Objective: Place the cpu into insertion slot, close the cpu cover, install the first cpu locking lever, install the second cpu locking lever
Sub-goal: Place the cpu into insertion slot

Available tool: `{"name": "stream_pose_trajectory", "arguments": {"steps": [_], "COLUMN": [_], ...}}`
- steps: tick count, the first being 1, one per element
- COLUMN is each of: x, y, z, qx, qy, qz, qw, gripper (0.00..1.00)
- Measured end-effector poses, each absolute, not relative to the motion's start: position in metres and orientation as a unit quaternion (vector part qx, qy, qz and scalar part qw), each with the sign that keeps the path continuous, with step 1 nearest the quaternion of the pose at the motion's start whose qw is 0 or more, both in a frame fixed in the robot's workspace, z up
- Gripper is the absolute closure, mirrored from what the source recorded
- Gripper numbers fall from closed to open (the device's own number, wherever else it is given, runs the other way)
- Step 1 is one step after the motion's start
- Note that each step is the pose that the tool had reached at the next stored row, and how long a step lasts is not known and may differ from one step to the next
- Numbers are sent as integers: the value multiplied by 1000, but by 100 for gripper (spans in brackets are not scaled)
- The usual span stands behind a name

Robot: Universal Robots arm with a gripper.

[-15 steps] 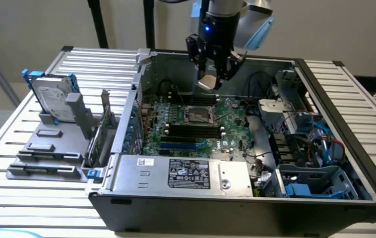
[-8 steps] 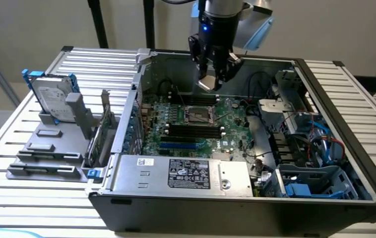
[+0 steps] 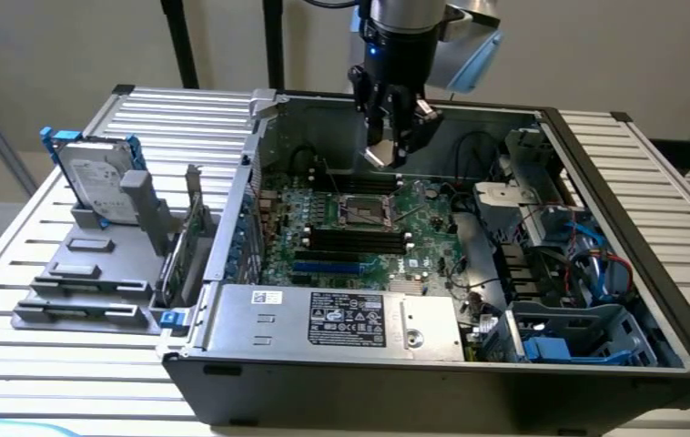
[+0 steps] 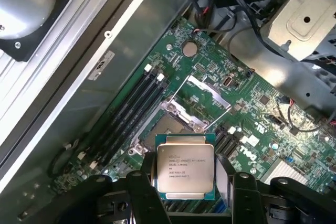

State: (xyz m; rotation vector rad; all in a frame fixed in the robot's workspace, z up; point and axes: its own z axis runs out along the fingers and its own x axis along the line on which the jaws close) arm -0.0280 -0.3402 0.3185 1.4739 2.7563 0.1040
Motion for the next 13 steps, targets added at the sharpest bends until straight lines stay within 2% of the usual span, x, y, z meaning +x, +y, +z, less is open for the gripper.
{"name": "stream_pose_trajectory", "arguments": {"steps": [13], "x": [-28], "y": [-340], "z": [316], "qx": [572], "qy": [819], "qz": [32], "qw": [11], "gripper": [45]}}
